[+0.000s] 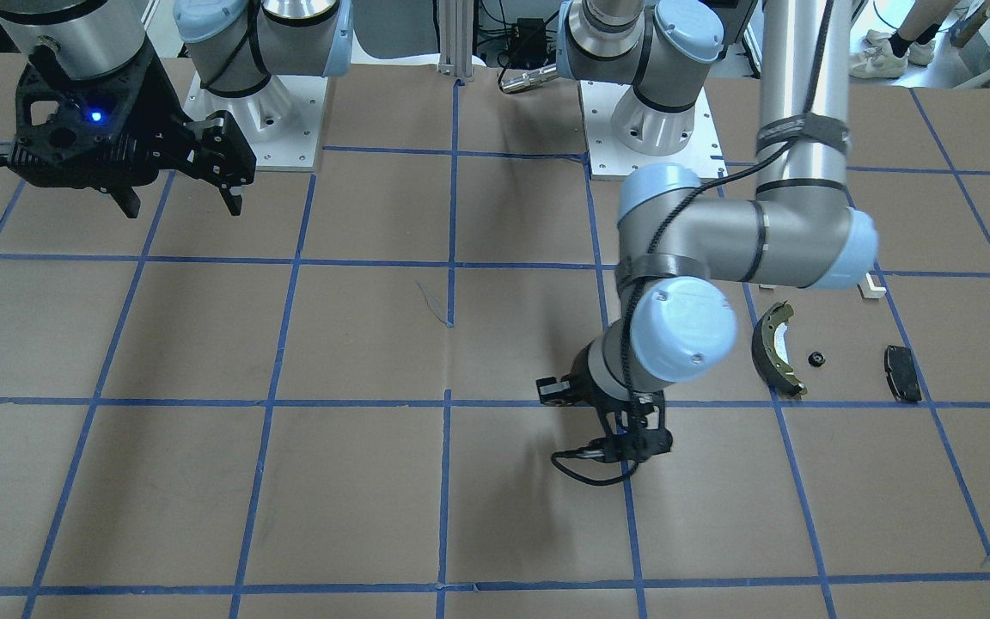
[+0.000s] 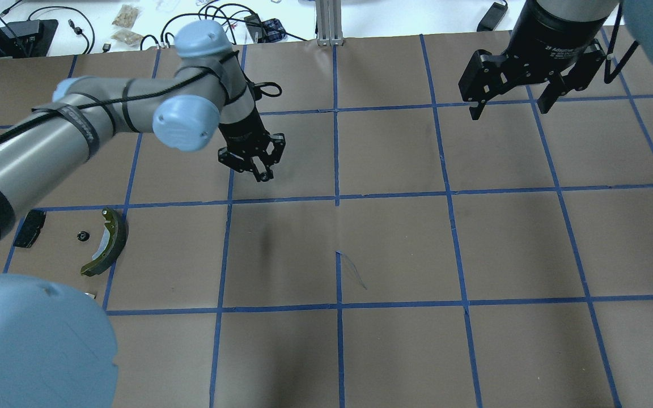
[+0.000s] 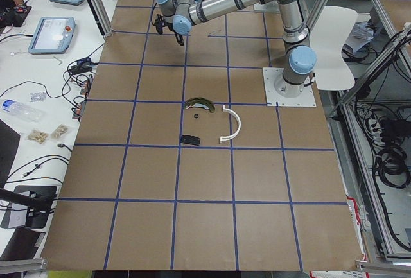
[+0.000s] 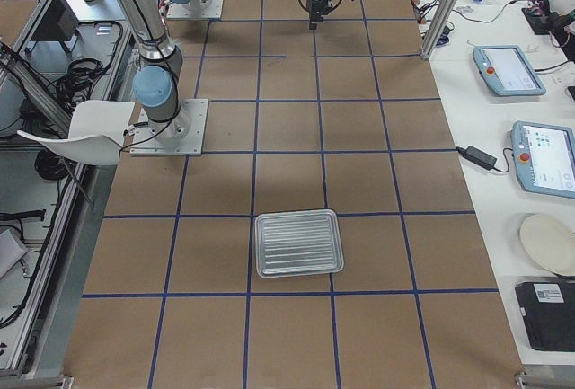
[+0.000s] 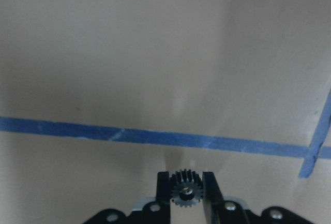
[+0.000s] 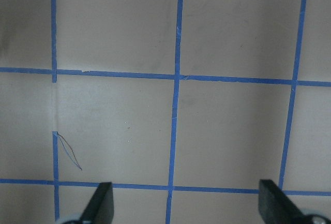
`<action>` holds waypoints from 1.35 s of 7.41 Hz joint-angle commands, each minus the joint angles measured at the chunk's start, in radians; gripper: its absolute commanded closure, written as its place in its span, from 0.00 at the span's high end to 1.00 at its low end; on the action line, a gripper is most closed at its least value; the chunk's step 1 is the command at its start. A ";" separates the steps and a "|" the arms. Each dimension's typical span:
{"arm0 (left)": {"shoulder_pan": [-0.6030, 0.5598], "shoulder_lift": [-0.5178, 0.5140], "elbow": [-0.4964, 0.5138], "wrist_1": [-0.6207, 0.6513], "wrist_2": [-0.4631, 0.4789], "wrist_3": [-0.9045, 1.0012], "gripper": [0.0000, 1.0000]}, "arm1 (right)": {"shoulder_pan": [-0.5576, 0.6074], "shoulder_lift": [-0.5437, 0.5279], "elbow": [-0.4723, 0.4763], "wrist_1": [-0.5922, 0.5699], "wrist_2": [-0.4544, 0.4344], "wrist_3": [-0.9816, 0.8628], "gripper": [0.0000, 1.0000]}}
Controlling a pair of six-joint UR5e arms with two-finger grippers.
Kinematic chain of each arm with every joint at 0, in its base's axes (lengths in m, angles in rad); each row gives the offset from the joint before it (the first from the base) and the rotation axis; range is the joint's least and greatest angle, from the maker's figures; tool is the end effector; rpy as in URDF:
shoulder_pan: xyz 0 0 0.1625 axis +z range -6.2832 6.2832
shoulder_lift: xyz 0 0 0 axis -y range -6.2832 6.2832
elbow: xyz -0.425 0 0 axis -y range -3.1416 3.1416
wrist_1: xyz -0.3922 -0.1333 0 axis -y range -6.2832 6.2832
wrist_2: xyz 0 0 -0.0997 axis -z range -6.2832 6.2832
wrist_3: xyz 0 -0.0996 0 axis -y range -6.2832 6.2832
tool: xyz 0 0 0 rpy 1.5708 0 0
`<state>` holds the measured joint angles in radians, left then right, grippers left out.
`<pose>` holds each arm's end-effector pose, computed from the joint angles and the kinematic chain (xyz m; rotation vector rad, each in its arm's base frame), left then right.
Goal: Place bearing gear from tray to pile
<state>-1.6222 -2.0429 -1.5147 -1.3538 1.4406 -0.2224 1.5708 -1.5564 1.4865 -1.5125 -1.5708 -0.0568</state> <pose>-0.1784 -0.6219 0.2660 0.2777 -3.0101 -0.3258 0.1333 -0.4982 0.5164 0.0892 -3.1399 0.0182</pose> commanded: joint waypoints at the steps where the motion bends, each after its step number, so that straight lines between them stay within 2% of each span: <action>1: 0.188 0.001 0.185 -0.263 0.055 0.220 0.00 | 0.001 -0.001 0.000 0.002 0.000 0.000 1.00; 2: 0.282 0.003 0.207 -0.309 0.098 0.350 0.00 | 0.001 0.001 0.000 0.000 0.000 0.002 1.00; 4: 0.433 0.003 0.186 -0.311 0.181 0.544 0.00 | -0.005 -0.001 -0.002 0.000 0.000 0.000 1.00; 5: 0.494 0.001 0.186 -0.297 0.257 0.595 0.00 | -0.003 -0.001 -0.002 -0.002 -0.003 0.000 1.00; 6: 0.551 0.001 0.183 -0.307 0.292 0.600 0.00 | -0.003 -0.001 -0.002 -0.002 -0.002 -0.002 1.00; 8: 0.614 -0.026 0.133 -0.294 0.287 0.659 0.00 | -0.002 -0.001 -0.002 -0.002 0.000 -0.002 1.00; 10: 0.621 -0.034 0.061 -0.234 0.244 0.687 0.00 | 0.000 -0.002 -0.002 -0.002 -0.001 -0.002 1.00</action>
<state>-1.0111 -2.0730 -1.4071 -1.6183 1.7020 0.4386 1.5702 -1.5580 1.4849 -1.5140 -1.5712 -0.0582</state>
